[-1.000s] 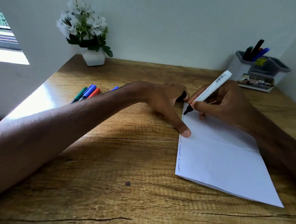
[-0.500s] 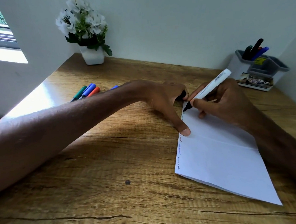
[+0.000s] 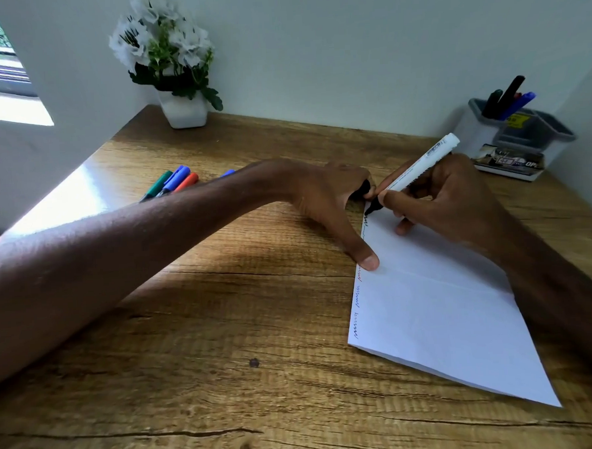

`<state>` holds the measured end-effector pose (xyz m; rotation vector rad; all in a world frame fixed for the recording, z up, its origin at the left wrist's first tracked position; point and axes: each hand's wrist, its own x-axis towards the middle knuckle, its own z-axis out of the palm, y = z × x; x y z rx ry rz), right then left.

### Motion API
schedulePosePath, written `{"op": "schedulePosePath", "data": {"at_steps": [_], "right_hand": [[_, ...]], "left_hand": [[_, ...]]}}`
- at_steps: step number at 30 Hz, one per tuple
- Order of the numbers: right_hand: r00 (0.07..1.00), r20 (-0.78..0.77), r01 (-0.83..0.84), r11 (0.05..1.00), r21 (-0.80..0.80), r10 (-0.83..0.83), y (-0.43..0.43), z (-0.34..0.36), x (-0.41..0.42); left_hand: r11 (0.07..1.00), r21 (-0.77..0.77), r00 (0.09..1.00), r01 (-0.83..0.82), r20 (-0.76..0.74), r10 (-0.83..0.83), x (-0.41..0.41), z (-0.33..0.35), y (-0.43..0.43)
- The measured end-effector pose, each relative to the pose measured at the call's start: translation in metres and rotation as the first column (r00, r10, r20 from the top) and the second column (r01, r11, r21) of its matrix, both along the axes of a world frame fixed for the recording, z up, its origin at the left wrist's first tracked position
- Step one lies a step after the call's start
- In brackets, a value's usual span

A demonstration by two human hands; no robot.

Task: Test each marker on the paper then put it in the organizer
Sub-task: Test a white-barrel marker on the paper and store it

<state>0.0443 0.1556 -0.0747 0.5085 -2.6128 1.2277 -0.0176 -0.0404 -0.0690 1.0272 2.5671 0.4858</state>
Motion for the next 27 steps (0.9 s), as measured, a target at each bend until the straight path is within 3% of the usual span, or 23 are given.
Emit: {"op": "schedulePosePath", "data": {"at_steps": [22, 27], "right_hand": [[0.992, 0.065, 0.11, 0.994, -0.02, -0.108, 0.0037, -0.0063, -0.0087], [0.988, 0.102, 0.136, 0.975, -0.178, -0.119, 0.0066, -0.0033, -0.0064]], "left_hand": [[0.998, 0.01, 0.998, 0.062, -0.017, -0.062, -0.0055, -0.0055, 0.0016], [0.997, -0.021, 0.997, 0.068, -0.021, -0.069, -0.0087, -0.0076, 0.0031]]}}
